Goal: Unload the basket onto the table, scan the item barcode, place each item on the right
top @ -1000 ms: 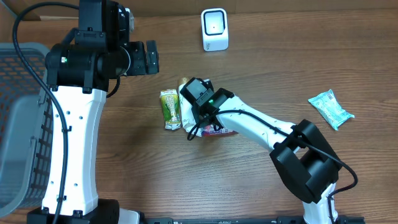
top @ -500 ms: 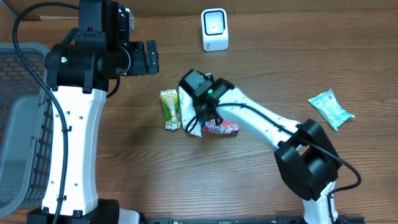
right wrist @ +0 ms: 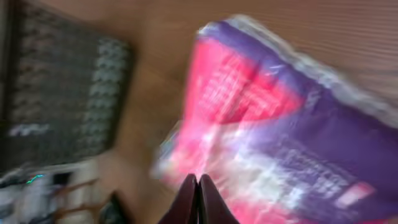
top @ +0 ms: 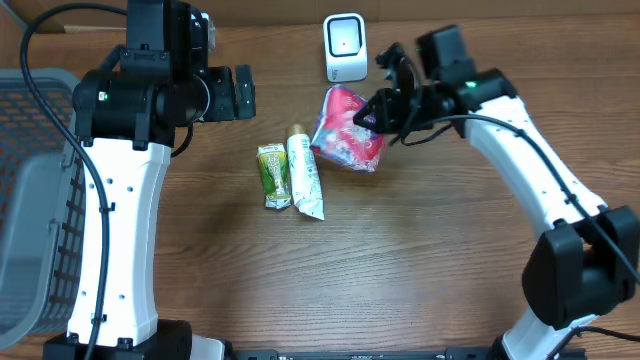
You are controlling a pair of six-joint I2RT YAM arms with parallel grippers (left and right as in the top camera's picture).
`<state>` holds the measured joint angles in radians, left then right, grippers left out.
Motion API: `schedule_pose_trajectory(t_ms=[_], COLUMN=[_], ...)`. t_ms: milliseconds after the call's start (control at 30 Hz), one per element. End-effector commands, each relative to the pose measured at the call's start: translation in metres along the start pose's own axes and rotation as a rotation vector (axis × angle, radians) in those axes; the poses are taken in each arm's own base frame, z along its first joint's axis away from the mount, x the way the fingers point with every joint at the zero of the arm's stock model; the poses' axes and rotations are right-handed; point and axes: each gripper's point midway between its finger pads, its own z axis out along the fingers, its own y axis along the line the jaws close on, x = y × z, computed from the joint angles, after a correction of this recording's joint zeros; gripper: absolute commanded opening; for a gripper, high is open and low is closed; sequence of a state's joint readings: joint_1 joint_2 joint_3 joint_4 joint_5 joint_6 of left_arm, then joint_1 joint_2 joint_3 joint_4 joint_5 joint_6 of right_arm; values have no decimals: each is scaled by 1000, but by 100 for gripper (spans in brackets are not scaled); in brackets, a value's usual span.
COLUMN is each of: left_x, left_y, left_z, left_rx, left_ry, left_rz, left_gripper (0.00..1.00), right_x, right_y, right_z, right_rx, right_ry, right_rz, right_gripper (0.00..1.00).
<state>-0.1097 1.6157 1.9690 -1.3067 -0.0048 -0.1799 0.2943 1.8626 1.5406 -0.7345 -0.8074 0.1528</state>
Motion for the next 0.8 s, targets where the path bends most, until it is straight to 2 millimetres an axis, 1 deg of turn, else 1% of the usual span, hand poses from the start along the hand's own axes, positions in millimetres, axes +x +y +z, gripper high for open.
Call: schedule_pose_trajectory(t_ms=[0, 33, 67, 100, 133, 200, 233, 267, 300, 367, 400, 467, 567, 633, 700, 767], left_x=[-3, -3, -3, -3, -3, -3, -3, -3, -3, -3, -3, -3, -3, -3, -3, -3], left_y=[0, 0, 0, 0, 0, 0, 0, 0, 0, 0, 0, 0, 0, 0, 0, 0], left_z=[-2, -2, -2, -2, -2, -2, -2, -2, -2, -2, -2, -2, -2, -2, -2, -2], left_rx=[-3, -3, -3, -3, -3, -3, -3, -3, -3, -3, -3, -3, -3, -3, -3, -3], left_ry=[-9, -9, -9, -9, -9, -9, -9, -9, -9, -9, -9, -9, -9, -9, -9, -9], left_rz=[10, 10, 10, 10, 10, 10, 10, 10, 10, 10, 10, 10, 10, 10, 10, 10], left_gripper=[100, 99, 99, 100, 99, 99, 99, 100, 100, 100, 99, 100, 100, 100, 100, 100], right_x=[44, 63, 70, 73, 76, 72, 68, 64, 60, 55, 53, 50, 48, 49, 49, 51], right_y=[4, -25, -40, -50, -61, -70, -71, -73, -81, -96, -102, -107, -116, -122, -128, -130], right_z=[8, 18, 22, 24, 24, 23, 22, 21, 20, 17, 16, 18, 26, 34, 44, 56], right_rx=[-292, -257, -204, -157, -96, -36, -23, -3, 43, 115, 131, 130, 137, 134, 128, 123], right_ry=[75, 62, 59, 58, 58, 44, 35, 24, 7, -28, -44, -60, -73, -74, -75, -67], right_rz=[66, 118, 136, 151, 168, 164, 158, 171, 213, 314, 359, 409, 474, 522, 553, 571], right_gripper=[4, 4, 4, 9, 18, 29, 37, 49, 56, 79, 84, 87, 87, 83, 74, 70])
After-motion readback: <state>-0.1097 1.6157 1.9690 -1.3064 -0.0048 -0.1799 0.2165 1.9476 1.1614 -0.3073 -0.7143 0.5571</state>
